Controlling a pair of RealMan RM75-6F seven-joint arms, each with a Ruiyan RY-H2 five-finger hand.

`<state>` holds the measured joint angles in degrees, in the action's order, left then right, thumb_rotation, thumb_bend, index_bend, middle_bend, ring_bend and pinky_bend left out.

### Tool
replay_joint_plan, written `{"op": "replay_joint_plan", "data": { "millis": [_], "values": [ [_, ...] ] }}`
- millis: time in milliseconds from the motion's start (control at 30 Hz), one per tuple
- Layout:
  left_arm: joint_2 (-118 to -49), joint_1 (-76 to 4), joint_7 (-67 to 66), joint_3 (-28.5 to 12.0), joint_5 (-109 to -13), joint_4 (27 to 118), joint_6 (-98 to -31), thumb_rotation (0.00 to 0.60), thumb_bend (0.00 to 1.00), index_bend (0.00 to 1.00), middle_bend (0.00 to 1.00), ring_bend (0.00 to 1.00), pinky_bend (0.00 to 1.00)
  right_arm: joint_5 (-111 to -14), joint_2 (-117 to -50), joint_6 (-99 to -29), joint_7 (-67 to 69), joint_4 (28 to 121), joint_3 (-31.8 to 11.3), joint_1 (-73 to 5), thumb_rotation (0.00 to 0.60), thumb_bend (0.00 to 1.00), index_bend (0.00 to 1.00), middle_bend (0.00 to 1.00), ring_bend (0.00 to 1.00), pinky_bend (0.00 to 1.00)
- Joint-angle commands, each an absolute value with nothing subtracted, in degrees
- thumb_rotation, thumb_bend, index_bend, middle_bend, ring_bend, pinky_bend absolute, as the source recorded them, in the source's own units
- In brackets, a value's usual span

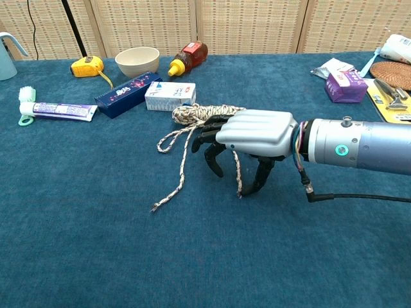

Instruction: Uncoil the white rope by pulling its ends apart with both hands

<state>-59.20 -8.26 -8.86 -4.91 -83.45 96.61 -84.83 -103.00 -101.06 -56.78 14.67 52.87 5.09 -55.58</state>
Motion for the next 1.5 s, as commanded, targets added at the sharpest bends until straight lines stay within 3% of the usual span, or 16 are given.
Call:
{"op": "replay_joint_plan", "data": {
  "millis": [33,500,1500],
  "values": [
    [-59.1,-8.2,-8.7,-4.9,-83.5,96.6,-84.9,0.526,0.34,0.18,0.06,0.10,0.01,-102.9,-101.2,-56.4,14.7,52.7,5.3,-55.8,0.600,0.22,0.49,0.17,0.13,0.00],
    [-59.1,-8.1,-8.2,-4.8,-83.7,96.1,-84.9,0.526,0.34,0.18,0.06,0.10,0.01,-102.6,-101.1,-55.9,13.8,53.1,5.5,-56.5,0.600,0.38,0.51,0.17,0.13,0.00],
    [-58.3,-8.3,-8.4,-4.9,-83.9,96.5,-84.7,0.526,0.34,0.18,0.06,0.10,0.01,-103.2,-100.4,-55.7,11.9,53.7,6.8,-57.0,0.600,0.43,0.49,0.17,0.15,0.00]
  ]
}}
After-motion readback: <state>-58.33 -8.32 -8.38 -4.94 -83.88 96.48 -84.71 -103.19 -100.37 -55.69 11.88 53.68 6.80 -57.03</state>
